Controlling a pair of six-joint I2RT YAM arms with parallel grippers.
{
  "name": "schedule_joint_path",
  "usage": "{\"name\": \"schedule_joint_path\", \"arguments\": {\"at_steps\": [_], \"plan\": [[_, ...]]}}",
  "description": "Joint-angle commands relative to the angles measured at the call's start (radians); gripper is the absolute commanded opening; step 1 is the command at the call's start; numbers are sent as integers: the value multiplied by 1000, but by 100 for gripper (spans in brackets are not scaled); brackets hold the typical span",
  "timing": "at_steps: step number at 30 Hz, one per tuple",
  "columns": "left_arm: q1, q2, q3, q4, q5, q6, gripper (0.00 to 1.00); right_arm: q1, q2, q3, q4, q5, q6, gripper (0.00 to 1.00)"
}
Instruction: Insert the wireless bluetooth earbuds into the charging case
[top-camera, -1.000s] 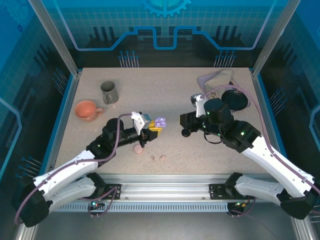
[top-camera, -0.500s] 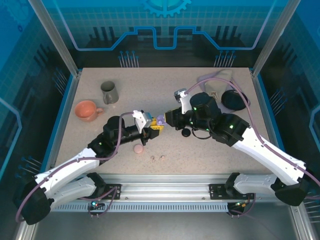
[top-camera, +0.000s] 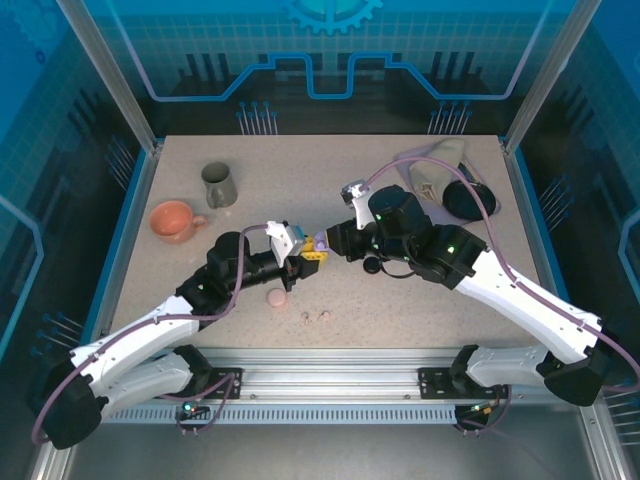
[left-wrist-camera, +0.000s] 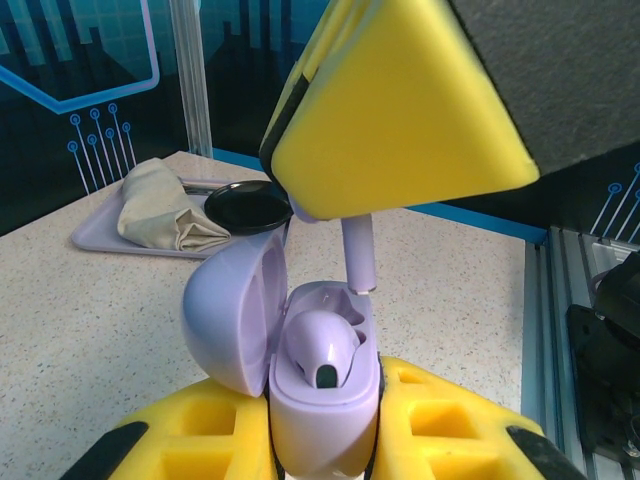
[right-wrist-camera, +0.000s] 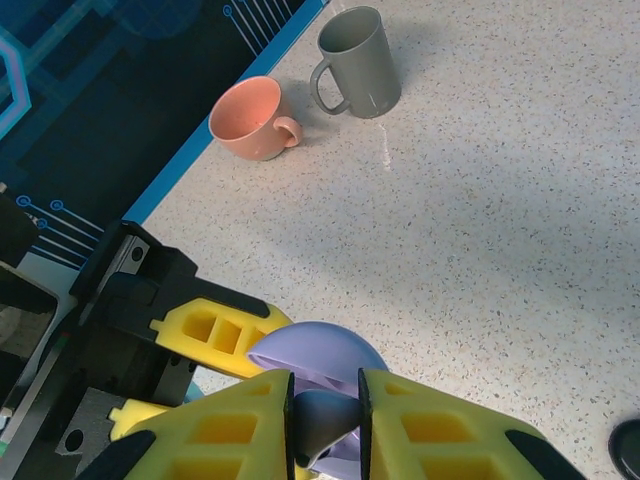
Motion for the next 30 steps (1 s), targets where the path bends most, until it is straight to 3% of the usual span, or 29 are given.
{"name": "schedule_joint_path", "arguments": {"at_steps": [1, 30], "plan": [[-7, 1, 36, 23, 25, 25, 1, 16, 3, 14, -12, 17, -15, 23], [-6, 11, 47, 19, 25, 1, 1, 25, -5, -55, 26, 47, 1, 23]]}}
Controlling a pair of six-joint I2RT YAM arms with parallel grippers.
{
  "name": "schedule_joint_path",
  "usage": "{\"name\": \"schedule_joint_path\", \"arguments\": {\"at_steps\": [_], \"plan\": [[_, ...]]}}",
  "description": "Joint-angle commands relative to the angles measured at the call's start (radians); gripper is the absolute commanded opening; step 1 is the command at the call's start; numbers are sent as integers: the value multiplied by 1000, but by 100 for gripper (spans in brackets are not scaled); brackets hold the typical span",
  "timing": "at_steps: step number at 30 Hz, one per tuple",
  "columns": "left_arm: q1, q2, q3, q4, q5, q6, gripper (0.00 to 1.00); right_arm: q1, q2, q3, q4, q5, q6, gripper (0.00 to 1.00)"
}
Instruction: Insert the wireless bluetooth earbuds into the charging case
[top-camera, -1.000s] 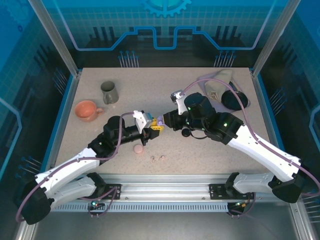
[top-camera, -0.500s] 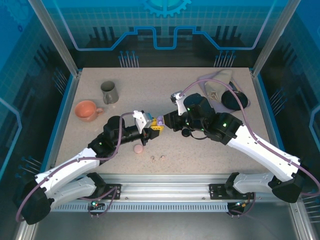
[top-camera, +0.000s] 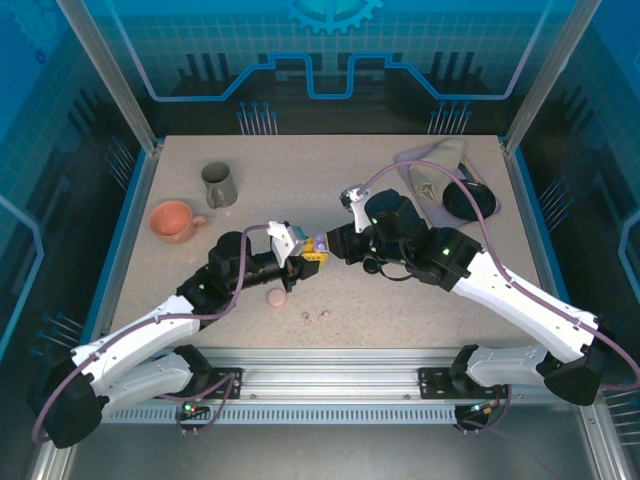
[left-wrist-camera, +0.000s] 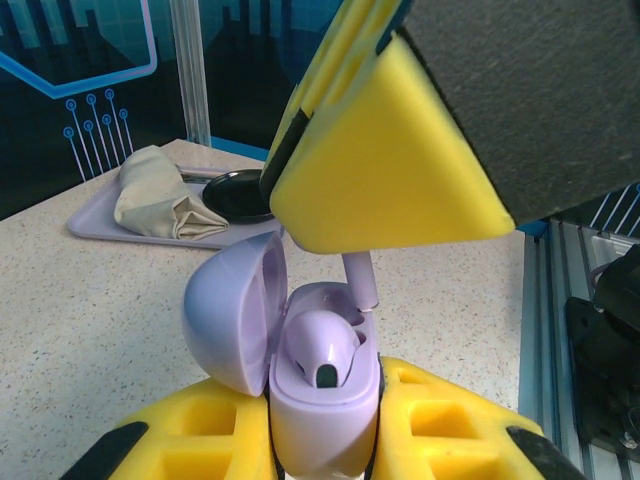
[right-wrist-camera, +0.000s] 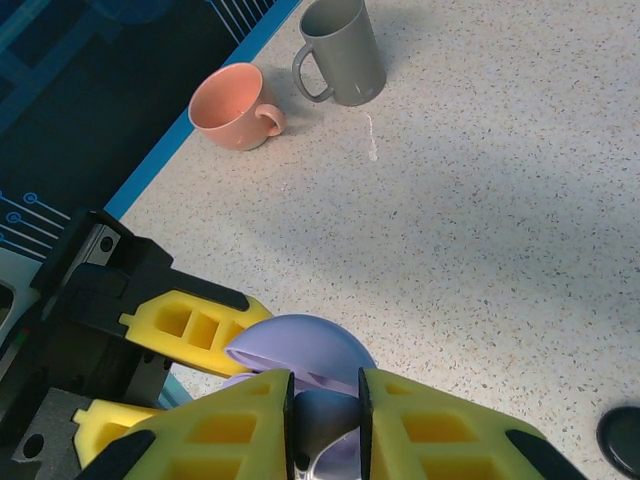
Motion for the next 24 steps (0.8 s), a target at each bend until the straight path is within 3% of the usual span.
{"name": "schedule_joint_path", "arguments": {"at_steps": [1, 24], "plan": [[-6, 4, 46, 35, 23, 4, 1, 19, -12, -17, 14, 22, 0, 23], [-5, 32, 57, 29, 23, -28, 1, 19, -78, -60, 114, 91, 16, 23]]}}
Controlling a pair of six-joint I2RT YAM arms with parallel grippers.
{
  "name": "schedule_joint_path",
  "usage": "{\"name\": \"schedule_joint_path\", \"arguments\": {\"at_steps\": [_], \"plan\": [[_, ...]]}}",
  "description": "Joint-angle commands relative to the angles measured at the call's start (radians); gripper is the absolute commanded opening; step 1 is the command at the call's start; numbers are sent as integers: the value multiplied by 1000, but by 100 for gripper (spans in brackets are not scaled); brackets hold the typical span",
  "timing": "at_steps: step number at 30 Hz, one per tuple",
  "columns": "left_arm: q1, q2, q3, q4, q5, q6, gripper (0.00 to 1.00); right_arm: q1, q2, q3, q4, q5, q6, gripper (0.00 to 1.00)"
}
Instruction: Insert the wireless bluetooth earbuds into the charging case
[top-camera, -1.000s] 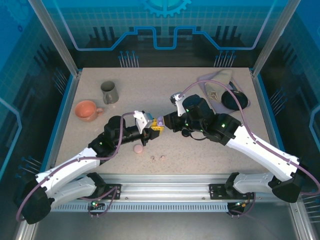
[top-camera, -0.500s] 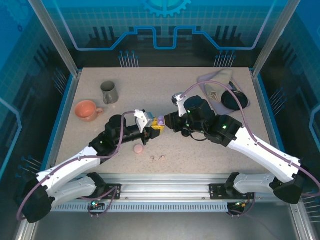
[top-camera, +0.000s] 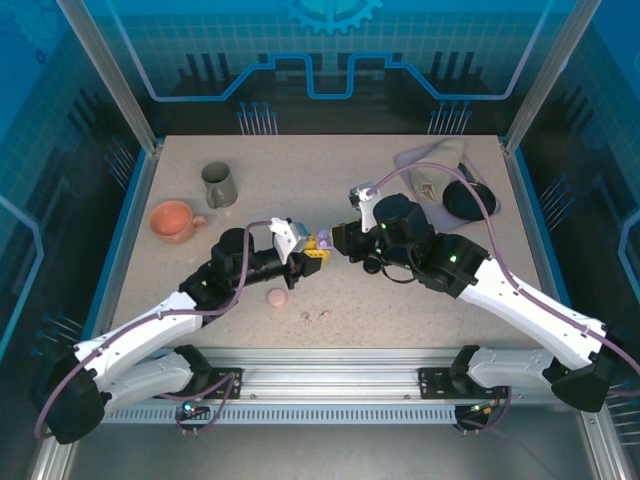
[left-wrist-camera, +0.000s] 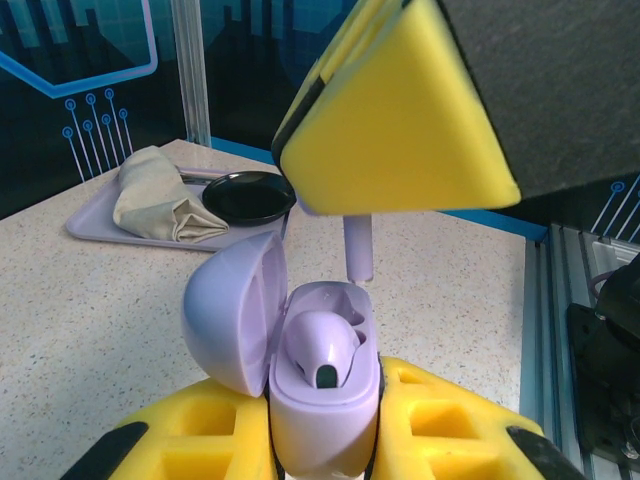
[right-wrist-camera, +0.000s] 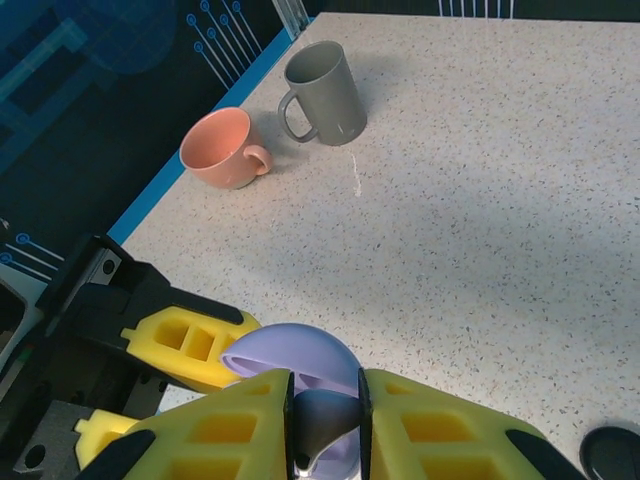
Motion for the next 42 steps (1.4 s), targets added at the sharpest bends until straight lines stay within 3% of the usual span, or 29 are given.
{"name": "schedule_joint_path", "arguments": {"at_steps": [1, 20, 36, 42], "plan": [[-6, 2, 29, 31, 23, -21, 0, 17, -19, -5, 42, 18, 5, 23], [-6, -2, 37, 32, 26, -26, 1, 23, 20, -45, 63, 6, 23, 23], [-7, 4, 40, 32, 12, -32, 0, 34, 38, -39, 28, -79, 40, 24], [-5, -2, 35, 36, 12, -30, 0, 32, 31, -29, -8, -52, 33, 27]]}}
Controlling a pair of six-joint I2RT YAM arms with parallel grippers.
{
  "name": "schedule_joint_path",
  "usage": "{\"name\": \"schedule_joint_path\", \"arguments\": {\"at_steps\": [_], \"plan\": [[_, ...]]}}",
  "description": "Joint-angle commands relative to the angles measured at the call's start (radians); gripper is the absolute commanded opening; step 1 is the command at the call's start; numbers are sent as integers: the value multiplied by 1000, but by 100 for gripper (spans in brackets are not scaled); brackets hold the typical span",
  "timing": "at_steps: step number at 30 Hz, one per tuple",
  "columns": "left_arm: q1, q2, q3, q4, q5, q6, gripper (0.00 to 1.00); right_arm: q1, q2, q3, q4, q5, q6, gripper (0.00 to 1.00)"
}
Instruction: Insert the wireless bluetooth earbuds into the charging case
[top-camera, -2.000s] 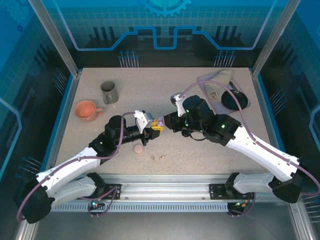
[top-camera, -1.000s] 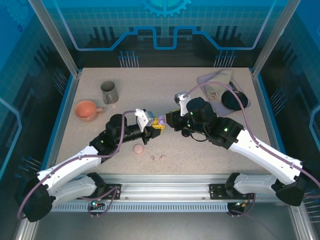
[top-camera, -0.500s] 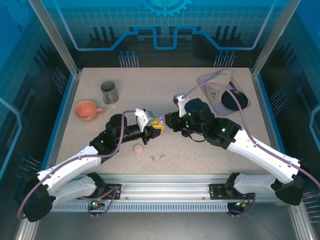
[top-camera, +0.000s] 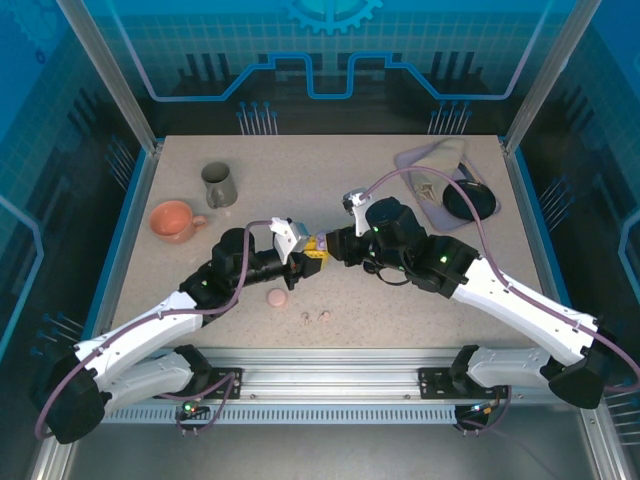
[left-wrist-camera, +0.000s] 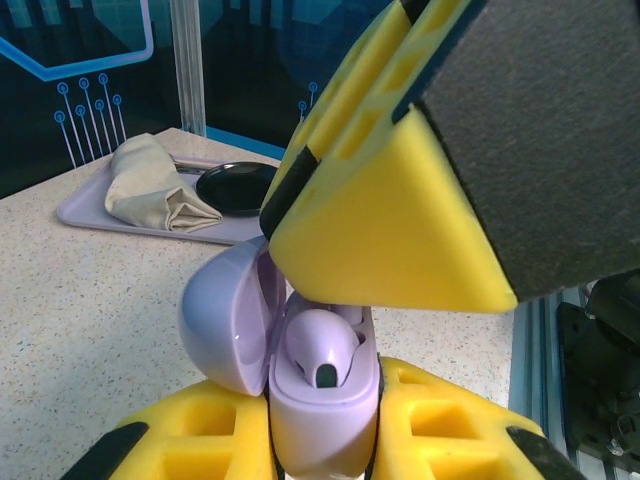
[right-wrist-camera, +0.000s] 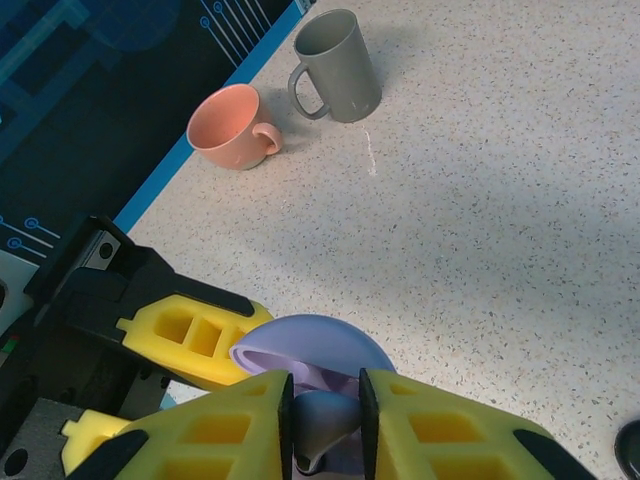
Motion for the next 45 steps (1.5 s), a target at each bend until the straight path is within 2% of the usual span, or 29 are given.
{"name": "schedule_joint_path", "arguments": {"at_steps": [1, 10, 16, 20, 25, 28, 37, 39, 45], "plan": [[-7, -5, 33, 48, 6, -3, 0, 21, 0, 11, -45, -10, 5, 28], [-6, -8, 25, 62, 9, 0, 0, -11, -18, 67, -86, -41, -12, 39], [-7, -8, 20, 60, 2, 9, 0, -94, -95, 72, -105, -78, -77, 61], [-7, -4, 37, 43, -3, 20, 0, -193, -130, 59, -102, -170, -148, 79], [-6, -4, 36, 55, -24, 33, 0, -364, -138, 44, -64, -366, -212, 91], [-7, -8, 38, 51, -26, 43, 0, -424, -133, 25, -8, -463, -242, 99], [-6, -36, 47, 26, -21, 76, 0, -445, -61, 47, -19, -608, -525, 100], [-6, -43, 47, 24, -19, 83, 0, -447, -28, 79, -43, -636, -536, 100], [-6, -49, 49, 21, -4, 111, 0, -472, 127, 196, -130, -926, -536, 100]]}}
